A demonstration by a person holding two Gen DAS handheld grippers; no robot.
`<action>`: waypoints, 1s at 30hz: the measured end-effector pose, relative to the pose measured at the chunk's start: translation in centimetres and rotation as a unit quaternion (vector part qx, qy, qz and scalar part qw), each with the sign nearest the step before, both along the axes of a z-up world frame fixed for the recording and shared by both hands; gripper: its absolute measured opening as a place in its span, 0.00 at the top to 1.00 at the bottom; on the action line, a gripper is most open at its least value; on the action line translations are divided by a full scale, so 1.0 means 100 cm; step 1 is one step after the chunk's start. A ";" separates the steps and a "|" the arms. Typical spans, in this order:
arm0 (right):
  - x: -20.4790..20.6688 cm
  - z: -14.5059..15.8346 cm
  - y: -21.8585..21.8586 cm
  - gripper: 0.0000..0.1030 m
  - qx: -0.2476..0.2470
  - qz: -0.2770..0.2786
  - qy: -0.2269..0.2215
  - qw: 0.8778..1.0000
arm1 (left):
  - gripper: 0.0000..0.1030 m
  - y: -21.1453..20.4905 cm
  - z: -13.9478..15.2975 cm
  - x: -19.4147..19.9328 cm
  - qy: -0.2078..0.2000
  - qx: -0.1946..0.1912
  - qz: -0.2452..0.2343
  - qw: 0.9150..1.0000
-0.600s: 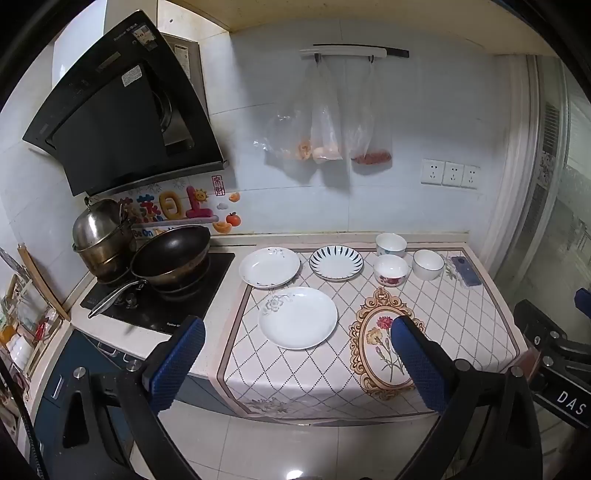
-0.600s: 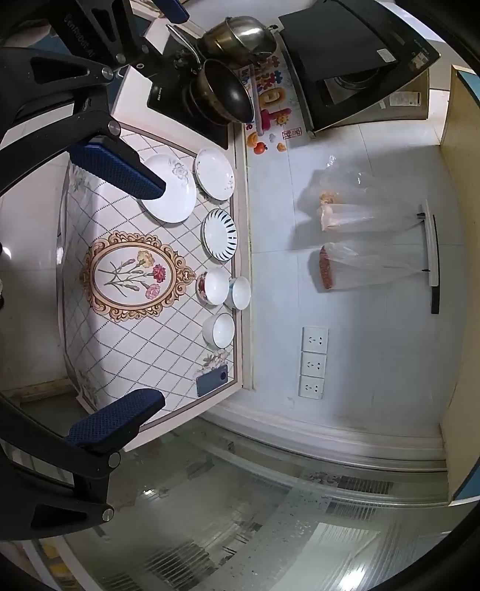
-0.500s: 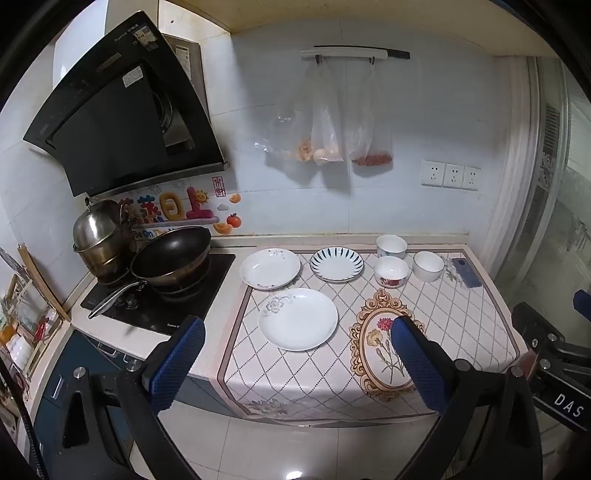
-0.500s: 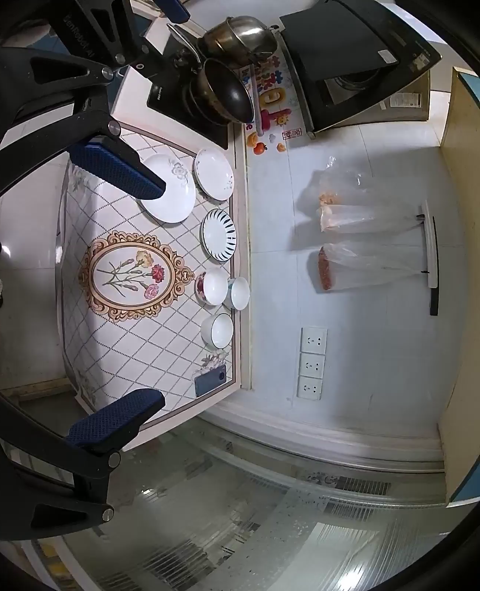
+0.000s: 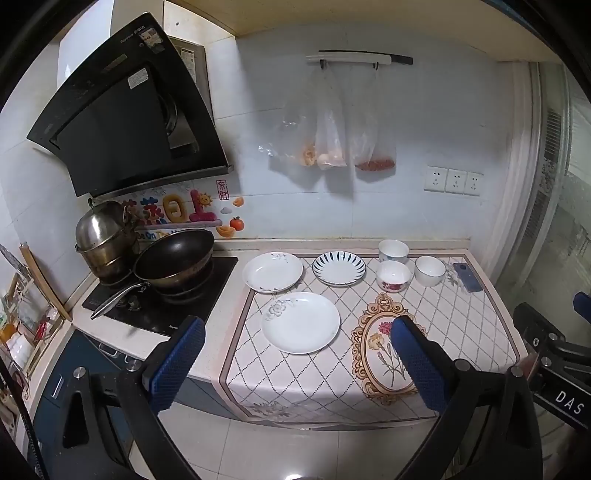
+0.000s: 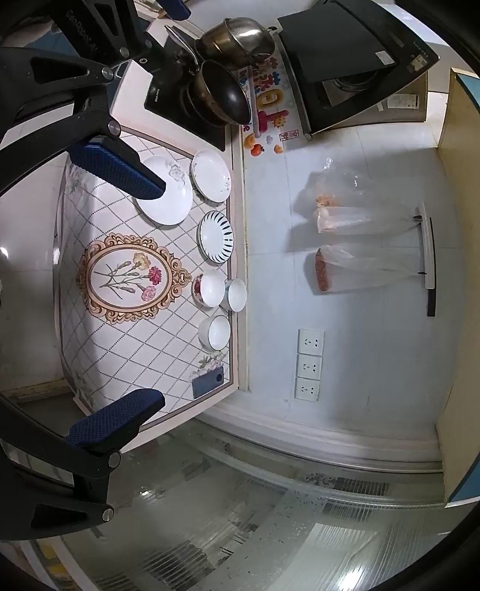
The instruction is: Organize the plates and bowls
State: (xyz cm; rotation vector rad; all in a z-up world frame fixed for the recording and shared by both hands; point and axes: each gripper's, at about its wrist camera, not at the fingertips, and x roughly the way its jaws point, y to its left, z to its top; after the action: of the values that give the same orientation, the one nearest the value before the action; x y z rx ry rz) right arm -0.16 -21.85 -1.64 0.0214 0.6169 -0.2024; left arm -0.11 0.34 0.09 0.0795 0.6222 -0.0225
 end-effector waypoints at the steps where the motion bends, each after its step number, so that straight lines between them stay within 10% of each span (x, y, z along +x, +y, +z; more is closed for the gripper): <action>1: 0.000 0.000 0.000 0.00 0.000 0.000 -0.001 1.000 | 0.00 0.000 -0.001 0.000 0.002 -0.001 -0.001 1.000; 30: -0.008 0.002 0.000 0.00 0.000 0.002 -0.001 1.000 | 0.00 0.004 0.006 -0.005 -0.004 -0.006 0.001 1.000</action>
State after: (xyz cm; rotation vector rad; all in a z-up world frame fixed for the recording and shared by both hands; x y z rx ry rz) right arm -1.00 -21.89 -1.39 0.0212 0.6143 -0.1989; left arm -0.60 0.74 0.71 0.0678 0.6144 -0.0233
